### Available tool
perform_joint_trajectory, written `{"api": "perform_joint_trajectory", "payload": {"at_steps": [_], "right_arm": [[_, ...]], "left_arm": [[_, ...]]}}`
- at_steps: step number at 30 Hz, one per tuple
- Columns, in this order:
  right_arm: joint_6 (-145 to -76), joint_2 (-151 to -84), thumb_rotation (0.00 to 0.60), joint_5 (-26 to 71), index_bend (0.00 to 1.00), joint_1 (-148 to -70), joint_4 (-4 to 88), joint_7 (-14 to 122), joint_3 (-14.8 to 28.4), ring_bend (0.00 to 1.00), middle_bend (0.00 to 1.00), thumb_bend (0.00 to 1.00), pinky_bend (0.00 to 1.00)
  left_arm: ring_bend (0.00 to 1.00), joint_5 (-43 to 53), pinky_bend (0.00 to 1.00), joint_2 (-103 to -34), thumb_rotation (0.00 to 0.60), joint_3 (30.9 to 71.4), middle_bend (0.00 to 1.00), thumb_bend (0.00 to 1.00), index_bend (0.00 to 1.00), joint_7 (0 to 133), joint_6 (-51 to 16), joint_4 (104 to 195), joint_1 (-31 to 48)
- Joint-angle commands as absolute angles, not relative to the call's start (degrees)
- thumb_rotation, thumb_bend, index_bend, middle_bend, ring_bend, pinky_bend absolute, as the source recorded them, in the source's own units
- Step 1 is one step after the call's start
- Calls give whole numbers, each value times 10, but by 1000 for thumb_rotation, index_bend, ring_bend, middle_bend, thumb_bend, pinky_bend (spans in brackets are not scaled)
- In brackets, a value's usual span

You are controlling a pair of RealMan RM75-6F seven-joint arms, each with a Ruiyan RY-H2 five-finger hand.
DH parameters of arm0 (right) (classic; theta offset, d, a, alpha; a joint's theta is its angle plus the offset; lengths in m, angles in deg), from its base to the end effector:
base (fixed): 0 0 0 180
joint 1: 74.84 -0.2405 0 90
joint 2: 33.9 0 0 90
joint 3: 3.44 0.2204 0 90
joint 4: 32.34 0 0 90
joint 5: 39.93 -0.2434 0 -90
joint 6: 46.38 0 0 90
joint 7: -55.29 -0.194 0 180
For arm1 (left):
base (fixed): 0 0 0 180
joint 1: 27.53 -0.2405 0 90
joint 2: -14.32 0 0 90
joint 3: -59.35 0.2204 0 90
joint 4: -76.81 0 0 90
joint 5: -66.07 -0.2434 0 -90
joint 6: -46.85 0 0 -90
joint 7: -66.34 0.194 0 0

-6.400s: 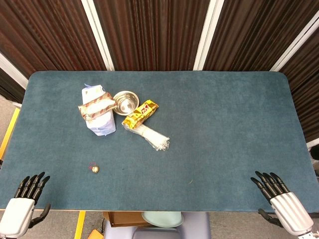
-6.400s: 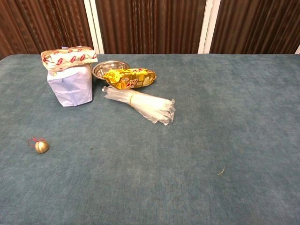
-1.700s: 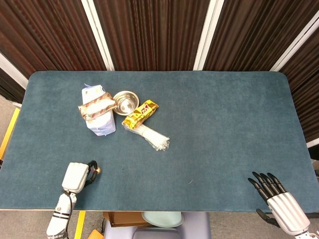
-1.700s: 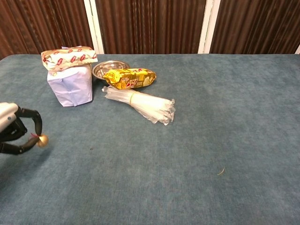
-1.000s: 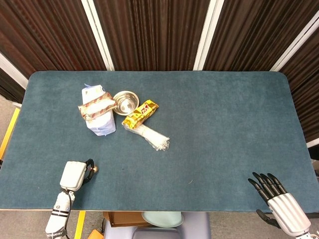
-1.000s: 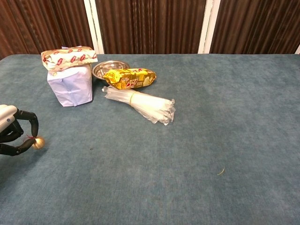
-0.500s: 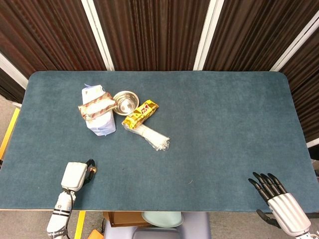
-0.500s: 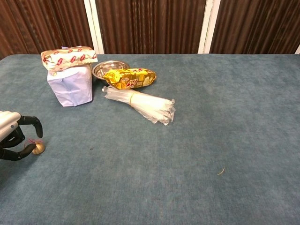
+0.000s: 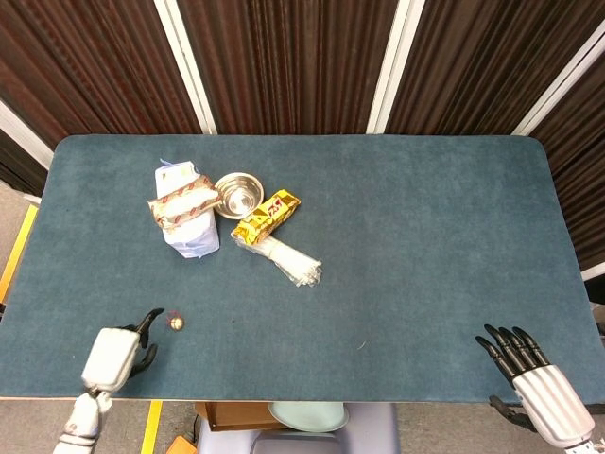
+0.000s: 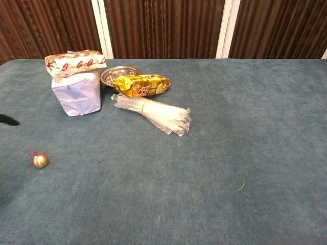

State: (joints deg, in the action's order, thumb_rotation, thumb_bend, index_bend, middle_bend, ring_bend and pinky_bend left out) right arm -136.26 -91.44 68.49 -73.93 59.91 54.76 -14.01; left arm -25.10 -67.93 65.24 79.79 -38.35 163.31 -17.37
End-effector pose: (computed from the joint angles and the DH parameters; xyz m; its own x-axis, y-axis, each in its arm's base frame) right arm -0.2737 -0.1324 0.0922 0.4835 -0.1958 0.8532 -0.8599 -0.2884 0.4211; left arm -0.2342 0.2103 -0.0035 0.4412 0.0977 0.8921 0.8824 -0.2282 -0.4114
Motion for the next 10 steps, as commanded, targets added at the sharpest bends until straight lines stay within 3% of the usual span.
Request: {"api": "perform_joint_trajectory", "payload": {"at_steps": [1,4,10], "right_arm": [[-1358,-914,600,681,0,-740,600,550,-139,0,0,355,0],[-1346,-915,600,666,0,-744,608,559,-133,0,0,355,0],[-1349,-910,600,665,0,-744,611,550,-132,0,0,355,0]], "left_arm": [[5,-301,64,-596,600,718,17,408,28,769,-435,1702,-219],[0,-341,59,-543,600,751,0,399,0,741,-547,1696,-285],[0,-316,55,-538,600,718,0,400,0,738,-540,1693,-289]]}}
